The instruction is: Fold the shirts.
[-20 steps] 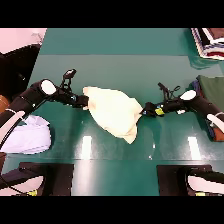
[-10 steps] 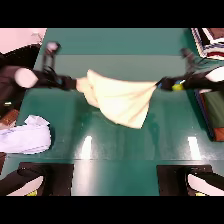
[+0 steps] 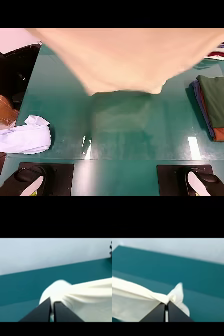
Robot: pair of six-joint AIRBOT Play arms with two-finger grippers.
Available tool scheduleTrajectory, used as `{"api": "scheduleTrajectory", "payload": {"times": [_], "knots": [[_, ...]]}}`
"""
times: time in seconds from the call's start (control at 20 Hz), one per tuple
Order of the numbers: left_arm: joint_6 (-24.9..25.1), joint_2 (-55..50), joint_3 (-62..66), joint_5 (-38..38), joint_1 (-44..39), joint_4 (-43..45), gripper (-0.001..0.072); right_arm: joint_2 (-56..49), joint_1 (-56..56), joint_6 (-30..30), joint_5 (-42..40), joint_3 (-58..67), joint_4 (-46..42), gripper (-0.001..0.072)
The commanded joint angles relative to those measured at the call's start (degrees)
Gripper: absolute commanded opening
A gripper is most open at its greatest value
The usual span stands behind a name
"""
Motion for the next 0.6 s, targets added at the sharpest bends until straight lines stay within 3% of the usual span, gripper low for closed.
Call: {"api": "scheduleTrajectory", "payload": {"times": [0.0, 0.25, 0.4, 0.55], "knots": [[0.0, 1.8, 10.0, -2.4, 0.0, -0.1, 0.0022, 3.7, -5.6, 0.1, 2.0, 7.6, -1.3, 0.0014], [0.0, 0.3, 13.6, -5.0, 0.0, -1.1, 0.0021, -3.3, -11.1, 0.8, 8.7, 20.5, -1.1, 0.0014], [3.2, -7.7, 13.5, -15.4, 0.0, 1.3, 0.0022, -13.5, -6.8, 3.7, 13.7, 25.6, -1.2, 0.0013], [4.5, -21.7, 13.4, -25.2, 0.1, 1.9, 0.0023, -25.7, 1.2, 5.6, 16.5, 23.2, -1.9, 0.0013]]}}
